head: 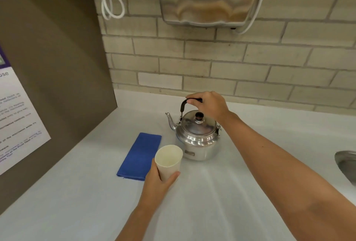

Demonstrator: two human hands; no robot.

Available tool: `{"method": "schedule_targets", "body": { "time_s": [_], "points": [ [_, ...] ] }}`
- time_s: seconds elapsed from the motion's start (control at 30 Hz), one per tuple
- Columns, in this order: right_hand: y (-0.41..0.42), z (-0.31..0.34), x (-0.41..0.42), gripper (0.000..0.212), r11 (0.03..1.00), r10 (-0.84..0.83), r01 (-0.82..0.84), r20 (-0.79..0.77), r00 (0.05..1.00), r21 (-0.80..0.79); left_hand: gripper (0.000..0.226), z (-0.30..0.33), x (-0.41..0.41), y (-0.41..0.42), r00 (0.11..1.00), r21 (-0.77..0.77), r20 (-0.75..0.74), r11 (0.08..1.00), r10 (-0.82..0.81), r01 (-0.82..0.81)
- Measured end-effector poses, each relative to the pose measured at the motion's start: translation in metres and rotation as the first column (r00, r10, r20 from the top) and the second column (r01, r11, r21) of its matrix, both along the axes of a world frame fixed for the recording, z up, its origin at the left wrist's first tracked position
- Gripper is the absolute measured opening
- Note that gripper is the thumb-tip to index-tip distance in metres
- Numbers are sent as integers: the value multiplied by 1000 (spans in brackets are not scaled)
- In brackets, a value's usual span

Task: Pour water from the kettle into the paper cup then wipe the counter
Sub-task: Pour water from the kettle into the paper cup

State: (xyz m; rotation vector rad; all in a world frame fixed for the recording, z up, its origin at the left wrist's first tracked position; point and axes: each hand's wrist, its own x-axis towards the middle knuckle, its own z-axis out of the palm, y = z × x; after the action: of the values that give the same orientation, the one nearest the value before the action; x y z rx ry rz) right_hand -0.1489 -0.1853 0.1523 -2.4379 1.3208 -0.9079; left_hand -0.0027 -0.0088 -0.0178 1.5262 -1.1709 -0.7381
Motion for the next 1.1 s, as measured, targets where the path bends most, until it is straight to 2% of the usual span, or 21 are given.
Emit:
{"method": "schedule_targets", "body": {
  "time_s": [0.27, 0.47, 0.77, 1.1],
  "points": [
    [35, 43, -18, 19, 996, 59, -62, -46, 997, -70, 75, 0, -1, -2, 1000, 5, 28, 1000, 6, -6],
    [65, 84, -27, 20, 996, 74, -83, -239, 968, -25, 72, 2, -2, 0, 1000, 0, 23, 1000, -11, 11],
    [101, 110, -13, 19, 984, 113, -170, -559, 822, -52, 70, 3, -4, 1, 1000, -17, 15, 1000, -3, 4],
    [117, 113, 6, 21, 972, 157, -235, -703, 694, -14, 77, 11, -7, 6, 1000, 2, 7, 1000, -21, 21]
  ]
}}
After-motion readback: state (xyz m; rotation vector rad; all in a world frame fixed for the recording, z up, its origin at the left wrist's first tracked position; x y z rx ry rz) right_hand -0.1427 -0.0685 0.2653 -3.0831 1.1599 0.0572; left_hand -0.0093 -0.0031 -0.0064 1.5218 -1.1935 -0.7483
